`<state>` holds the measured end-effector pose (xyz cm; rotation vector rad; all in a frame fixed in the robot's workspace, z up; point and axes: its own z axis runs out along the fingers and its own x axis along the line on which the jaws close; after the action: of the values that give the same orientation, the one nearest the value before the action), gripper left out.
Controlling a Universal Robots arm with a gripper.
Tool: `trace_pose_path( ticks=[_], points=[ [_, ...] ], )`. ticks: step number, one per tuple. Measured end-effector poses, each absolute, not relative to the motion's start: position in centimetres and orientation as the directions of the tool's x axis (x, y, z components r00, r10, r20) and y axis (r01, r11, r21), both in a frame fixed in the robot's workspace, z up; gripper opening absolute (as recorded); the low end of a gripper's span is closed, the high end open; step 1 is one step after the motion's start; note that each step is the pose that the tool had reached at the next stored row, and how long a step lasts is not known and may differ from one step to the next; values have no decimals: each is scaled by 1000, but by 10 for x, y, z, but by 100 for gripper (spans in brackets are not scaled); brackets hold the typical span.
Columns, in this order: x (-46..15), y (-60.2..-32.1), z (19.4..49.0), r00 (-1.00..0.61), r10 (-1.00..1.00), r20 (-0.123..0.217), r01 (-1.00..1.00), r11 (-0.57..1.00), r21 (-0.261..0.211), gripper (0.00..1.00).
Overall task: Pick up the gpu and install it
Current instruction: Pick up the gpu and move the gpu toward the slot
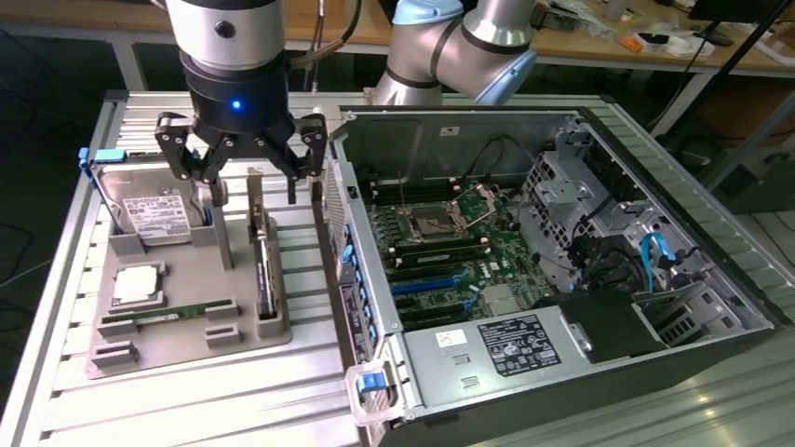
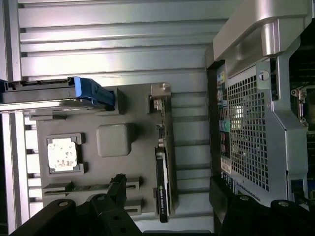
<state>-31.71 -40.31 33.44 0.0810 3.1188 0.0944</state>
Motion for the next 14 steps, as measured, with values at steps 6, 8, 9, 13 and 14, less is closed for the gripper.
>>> trace_pose_path(
  ticks=[6,8,9,13,14],
  points=[
    [-317,-404,324,-998,52,-19,51,997,61,78],
    [-317,-404,320,-998,52,-19,51,997,61,78],
    [-317,-405,318,-998,52,-19,51,997,61,78],
    [-317,-405,309,-998,52,-19,51,997,61,78],
    [-317,-405,306,-998,52,-19,51,997,61,78]
  ],
)
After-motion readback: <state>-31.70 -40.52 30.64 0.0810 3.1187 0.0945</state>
